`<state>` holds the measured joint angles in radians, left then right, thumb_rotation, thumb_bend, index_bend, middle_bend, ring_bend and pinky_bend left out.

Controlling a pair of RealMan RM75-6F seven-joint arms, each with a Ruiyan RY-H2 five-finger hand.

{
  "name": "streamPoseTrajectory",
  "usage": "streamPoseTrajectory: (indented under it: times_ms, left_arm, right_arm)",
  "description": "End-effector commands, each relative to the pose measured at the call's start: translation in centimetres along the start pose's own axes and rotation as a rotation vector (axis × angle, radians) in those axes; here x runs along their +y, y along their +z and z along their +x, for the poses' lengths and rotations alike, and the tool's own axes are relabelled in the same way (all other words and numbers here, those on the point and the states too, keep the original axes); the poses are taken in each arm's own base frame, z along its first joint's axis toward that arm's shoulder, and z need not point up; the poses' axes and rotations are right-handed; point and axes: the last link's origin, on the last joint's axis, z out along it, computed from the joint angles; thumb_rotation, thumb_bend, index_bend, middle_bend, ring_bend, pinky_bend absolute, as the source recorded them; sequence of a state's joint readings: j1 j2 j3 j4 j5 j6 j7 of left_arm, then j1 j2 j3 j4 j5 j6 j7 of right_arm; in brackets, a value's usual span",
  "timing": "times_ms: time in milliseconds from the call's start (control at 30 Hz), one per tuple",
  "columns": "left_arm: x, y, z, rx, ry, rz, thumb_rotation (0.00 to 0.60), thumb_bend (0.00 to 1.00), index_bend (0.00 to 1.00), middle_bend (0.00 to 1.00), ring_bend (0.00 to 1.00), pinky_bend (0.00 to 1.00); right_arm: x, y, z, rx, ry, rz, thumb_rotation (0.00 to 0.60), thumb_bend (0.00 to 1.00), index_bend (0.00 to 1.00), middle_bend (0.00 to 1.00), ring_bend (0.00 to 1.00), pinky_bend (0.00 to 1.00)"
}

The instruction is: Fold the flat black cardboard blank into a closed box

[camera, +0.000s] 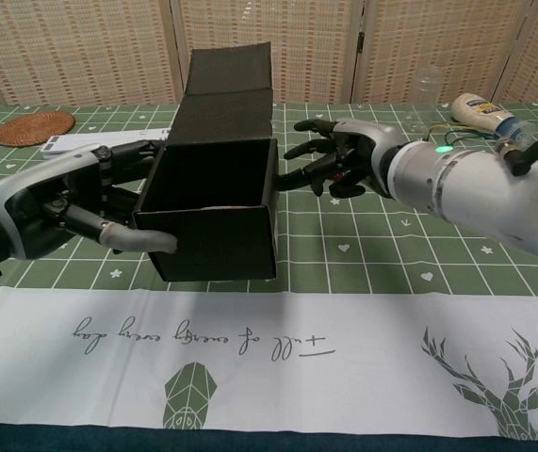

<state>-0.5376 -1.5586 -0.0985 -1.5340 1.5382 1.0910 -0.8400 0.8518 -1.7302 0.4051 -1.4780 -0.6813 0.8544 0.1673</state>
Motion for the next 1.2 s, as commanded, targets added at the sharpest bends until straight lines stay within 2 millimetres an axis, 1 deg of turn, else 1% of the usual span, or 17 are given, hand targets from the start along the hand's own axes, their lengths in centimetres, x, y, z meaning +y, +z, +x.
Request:
streamPoseTrajectory:
  times_ms: [33,133,267,367,533,733,900,1000,1200]
  left_arm:
    - [0.0,0.0,-0.1,-0.014,0.021,0.004,0.600,0.11,0.36,0.34,0.70,0.74]
    - [-0.2,0.2,-0.6,-0.036,0.032,0.016,0.600,0.11,0.36,0.34,0.70,0.74]
    - [-0.4,0.6,-1.1,-0.061,0.041,0.030,0.600,0.11,0.35,0.34,0.70,0.74]
    - [-0.7,0.9,-1.2,-0.062,0.029,0.046,0.600,0.11,0.35,0.34,0.70,0.74]
    - [-1.3,1.2,-1.1,-0.066,0.045,0.068,0.600,0.11,0.35,0.34,0.70,0.74]
    - [-2.0,2.6,-1.2,-0.059,0.079,0.098,0.600,0.11,0.34,0.34,0.70,0.74]
    - [-2.5,3.7,-1.2,-0.049,0.101,0.121,0.600,0.11,0.34,0.34,0.70,0.74]
    - [-2.8,4.2,-1.1,-0.031,0.105,0.135,0.600,0.11,0.34,0.34,0.70,0.74]
    - [-3.2,5.1,-0.7,0.031,0.105,0.163,0.600,0.11,0.33,0.34,0.70,0.74]
  right_arm:
    - [-1.4,1.2,-0.9,0.019,0.035,0.029,0.600,0.03,0.00,0.19,0.73,1.00]
    - [-3.0,2.1,-1.5,0.043,0.078,0.065,0.600,0.00,0.00,0.20,0.74,1.00]
    - [-4.7,2.6,-2.0,0.044,0.121,0.108,0.600,0.00,0.00,0.21,0.75,1.00]
    - [-5.6,2.5,-1.8,0.044,0.156,0.136,0.600,0.00,0.00,0.22,0.75,1.00]
    - [-6.5,1.9,-1.1,0.027,0.207,0.166,0.600,0.00,0.00,0.24,0.75,1.00]
    - [-8.1,1.4,-0.9,-0.033,0.248,0.195,0.600,0.00,0.00,0.28,0.75,1.00]
    - [-9.0,1.2,-1.0,-0.114,0.252,0.177,0.600,0.00,0.00,0.30,0.75,1.00]
    - [-9.0,1.0,-1.1,-0.159,0.237,0.155,0.600,0.00,0.00,0.32,0.76,1.00]
    - [-8.8,0.6,-1.1,-0.243,0.136,0.116,0.600,0.00,0.00,0.37,0.77,1.00]
